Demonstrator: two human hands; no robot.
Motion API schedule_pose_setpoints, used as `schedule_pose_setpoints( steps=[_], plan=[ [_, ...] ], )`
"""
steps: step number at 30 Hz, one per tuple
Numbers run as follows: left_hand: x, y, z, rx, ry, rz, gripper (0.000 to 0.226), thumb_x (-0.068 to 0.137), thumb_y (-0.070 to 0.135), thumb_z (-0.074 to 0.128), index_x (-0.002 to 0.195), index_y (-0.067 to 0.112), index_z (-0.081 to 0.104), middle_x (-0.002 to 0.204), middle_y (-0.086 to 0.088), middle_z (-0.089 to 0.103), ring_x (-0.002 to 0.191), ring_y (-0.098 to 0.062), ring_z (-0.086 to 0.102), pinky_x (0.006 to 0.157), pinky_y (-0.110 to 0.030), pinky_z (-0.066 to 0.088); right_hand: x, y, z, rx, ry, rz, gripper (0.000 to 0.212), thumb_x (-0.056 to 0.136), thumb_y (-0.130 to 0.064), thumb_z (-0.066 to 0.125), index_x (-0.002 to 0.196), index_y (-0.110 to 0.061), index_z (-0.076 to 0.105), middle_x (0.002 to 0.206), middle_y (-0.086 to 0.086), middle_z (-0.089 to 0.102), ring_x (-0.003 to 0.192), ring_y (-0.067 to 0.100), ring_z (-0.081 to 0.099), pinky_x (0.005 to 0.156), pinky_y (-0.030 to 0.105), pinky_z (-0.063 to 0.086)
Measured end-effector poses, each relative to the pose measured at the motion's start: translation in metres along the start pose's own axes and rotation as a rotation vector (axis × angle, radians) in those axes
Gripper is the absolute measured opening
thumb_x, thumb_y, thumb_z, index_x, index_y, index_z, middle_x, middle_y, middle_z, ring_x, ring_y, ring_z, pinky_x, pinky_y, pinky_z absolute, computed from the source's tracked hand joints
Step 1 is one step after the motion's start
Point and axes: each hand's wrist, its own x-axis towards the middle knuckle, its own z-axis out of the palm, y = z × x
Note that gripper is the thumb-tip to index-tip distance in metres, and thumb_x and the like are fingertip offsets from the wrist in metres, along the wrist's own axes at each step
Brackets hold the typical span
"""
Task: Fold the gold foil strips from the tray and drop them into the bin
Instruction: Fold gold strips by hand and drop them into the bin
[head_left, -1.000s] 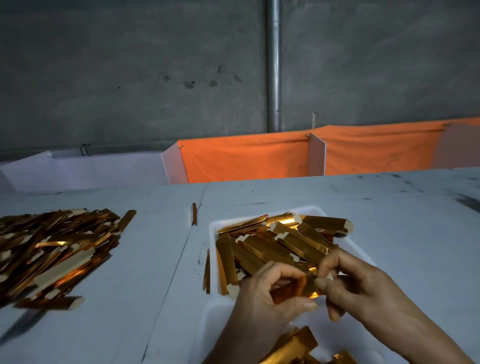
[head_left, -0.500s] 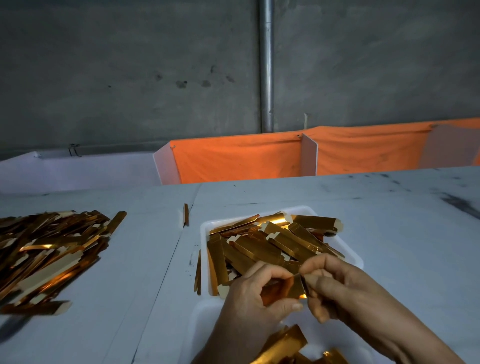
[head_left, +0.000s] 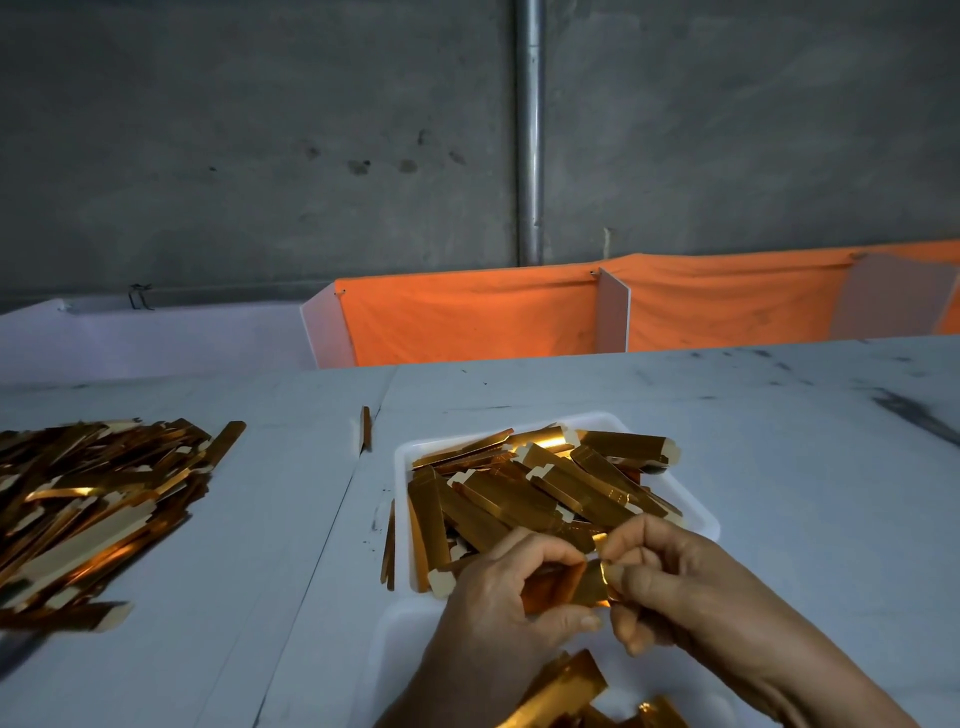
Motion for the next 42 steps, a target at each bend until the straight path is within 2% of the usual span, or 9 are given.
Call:
schedule_pose_setpoints(
  steps=[9, 14, 18, 22, 26, 34, 37, 40, 42],
  plan=[
    [0.0003, -0.0009, -0.0009, -0.035, -0.005, -0.022, 0.032, 0.077, 0.041, 0.072, 0.100, 0.048, 0.053, 0.102, 0.038, 0.044, 0.100, 0.023, 0.036, 0.070, 0.002, 0.038, -0.0016, -0.0009, 0.0018, -0.051, 0.035, -0.032, 0.009, 0.093, 0.004, 0.052, 0.096, -0.002, 0.057, 0.057, 0.011, 0.058, 0.049, 0.022, 0.059, 0.047, 0.024, 0.048],
    [0.0005, -0.0019, -0.0006, 0.009, -0.014, -0.030, 0.032, 0.078, 0.043, 0.071, 0.099, 0.053, 0.049, 0.102, 0.036, 0.044, 0.102, 0.021, 0.035, 0.072, -0.002, 0.040, -0.0026, -0.0007, 0.0056, -0.227, 0.080, -0.078, 0.008, 0.094, -0.002, 0.054, 0.097, -0.008, 0.057, 0.058, 0.009, 0.063, 0.051, 0.018, 0.061, 0.053, 0.023, 0.050],
    [-0.0007, -0.0034, 0.0007, 0.047, 0.020, -0.025, 0.031, 0.078, 0.043, 0.071, 0.095, 0.055, 0.048, 0.103, 0.037, 0.045, 0.104, 0.021, 0.034, 0.071, 0.000, 0.039, -0.0029, -0.0004, 0.0074, -0.356, 0.048, -0.125, 0.009, 0.092, -0.003, 0.056, 0.095, -0.012, 0.056, 0.057, 0.003, 0.063, 0.054, 0.017, 0.063, 0.058, 0.023, 0.051],
    [-0.0022, -0.0033, -0.0014, -0.029, 0.044, 0.035, 0.031, 0.078, 0.039, 0.072, 0.098, 0.057, 0.056, 0.108, 0.041, 0.048, 0.107, 0.020, 0.038, 0.076, 0.001, 0.039, -0.0052, -0.0044, 0.0015, -0.224, -0.002, -0.111, 0.007, 0.095, -0.004, 0.053, 0.095, -0.007, 0.059, 0.063, 0.011, 0.062, 0.055, 0.020, 0.062, 0.055, 0.025, 0.050],
    [-0.0029, -0.0044, -0.0026, -0.042, 0.071, 0.120, 0.035, 0.079, 0.035, 0.072, 0.105, 0.054, 0.057, 0.113, 0.039, 0.051, 0.112, 0.015, 0.043, 0.081, -0.003, 0.041, -0.0029, -0.0011, 0.0006, -0.044, 0.000, -0.059, 0.016, 0.098, -0.009, 0.046, 0.095, -0.006, 0.062, 0.061, 0.013, 0.056, 0.050, 0.019, 0.056, 0.050, 0.024, 0.046],
    [-0.0026, -0.0049, 0.0033, 0.065, 0.137, 0.207, 0.039, 0.081, 0.028, 0.072, 0.119, 0.034, 0.062, 0.109, 0.036, 0.051, 0.114, 0.015, 0.039, 0.081, -0.002, 0.039, -0.0029, -0.0010, 0.0016, -0.189, 0.037, -0.124, 0.012, 0.093, 0.001, 0.052, 0.094, -0.006, 0.060, 0.055, 0.010, 0.055, 0.047, 0.015, 0.052, 0.048, 0.018, 0.043],
    [-0.0011, -0.0048, 0.0042, 0.182, 0.150, 0.268, 0.040, 0.081, 0.038, 0.064, 0.120, 0.033, 0.061, 0.109, 0.034, 0.047, 0.111, 0.011, 0.041, 0.086, -0.011, 0.043, -0.0018, 0.0007, 0.0016, -0.255, 0.044, -0.131, 0.013, 0.094, -0.002, 0.051, 0.095, -0.012, 0.060, 0.054, 0.008, 0.056, 0.050, 0.016, 0.054, 0.053, 0.020, 0.047],
    [0.0004, -0.0038, 0.0055, 0.359, 0.166, 0.356, 0.036, 0.081, 0.039, 0.059, 0.113, 0.025, 0.068, 0.104, 0.020, 0.058, 0.097, 0.010, 0.042, 0.078, -0.014, 0.041, -0.0003, 0.0040, 0.0009, -0.382, 0.061, -0.136, 0.014, 0.094, -0.006, 0.053, 0.094, -0.019, 0.059, 0.054, 0.005, 0.059, 0.052, 0.012, 0.058, 0.056, 0.020, 0.049],
    [0.0007, -0.0031, 0.0050, 0.380, 0.185, 0.376, 0.035, 0.081, 0.038, 0.057, 0.110, 0.022, 0.070, 0.101, 0.012, 0.064, 0.096, 0.009, 0.043, 0.074, -0.013, 0.041, 0.0000, 0.0037, 0.0001, -0.323, 0.036, -0.130, 0.013, 0.093, -0.002, 0.053, 0.095, -0.014, 0.059, 0.057, 0.008, 0.061, 0.054, 0.015, 0.060, 0.057, 0.021, 0.050]
  ],
)
